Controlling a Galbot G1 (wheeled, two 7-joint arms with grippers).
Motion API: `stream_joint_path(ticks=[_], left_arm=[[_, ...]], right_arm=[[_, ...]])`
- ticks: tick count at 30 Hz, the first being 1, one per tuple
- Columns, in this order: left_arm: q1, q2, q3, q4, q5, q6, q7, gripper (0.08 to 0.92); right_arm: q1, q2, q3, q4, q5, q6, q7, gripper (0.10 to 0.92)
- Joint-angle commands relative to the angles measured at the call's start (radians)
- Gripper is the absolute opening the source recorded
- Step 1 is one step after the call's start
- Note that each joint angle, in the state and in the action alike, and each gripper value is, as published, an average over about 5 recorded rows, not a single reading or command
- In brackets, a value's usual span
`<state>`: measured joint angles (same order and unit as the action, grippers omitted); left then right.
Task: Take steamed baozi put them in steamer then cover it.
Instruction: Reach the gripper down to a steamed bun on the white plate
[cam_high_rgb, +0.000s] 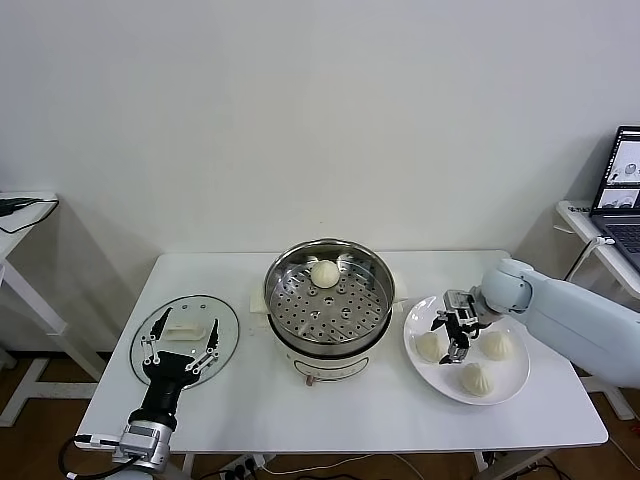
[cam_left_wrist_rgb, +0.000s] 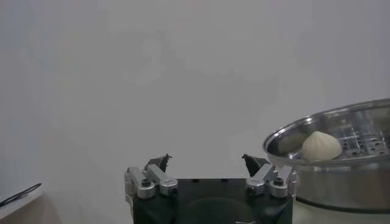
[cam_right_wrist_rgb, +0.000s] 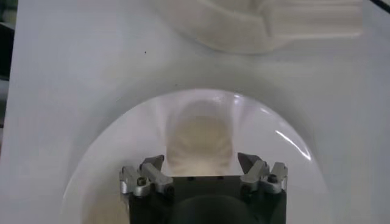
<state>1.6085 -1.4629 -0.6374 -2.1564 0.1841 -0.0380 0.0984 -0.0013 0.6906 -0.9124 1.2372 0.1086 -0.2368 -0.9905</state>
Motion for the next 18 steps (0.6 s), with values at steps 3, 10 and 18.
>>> stream_joint_path(ticks=[3, 10, 18], left_arm=[[-0.001, -0.002, 0.002, -0.002, 0.0, -0.001, -0.001, 0.823], [0.002, -0.003, 0.0, -0.002, 0.001, -0.003, -0.001, 0.823], [0.002, -0.006, 0.002, -0.002, 0.001, -0.004, -0.002, 0.823]], right_arm=[[-0.038, 0.015, 0.032, -0.017, -0.012, -0.004, 0.009, 0.823], [-0.042, 0.016, 0.043, -0.019, -0.016, -0.001, 0.007, 0.766], [-0.035, 0.007, 0.05, -0.011, -0.015, 0.0, -0.004, 0.693]])
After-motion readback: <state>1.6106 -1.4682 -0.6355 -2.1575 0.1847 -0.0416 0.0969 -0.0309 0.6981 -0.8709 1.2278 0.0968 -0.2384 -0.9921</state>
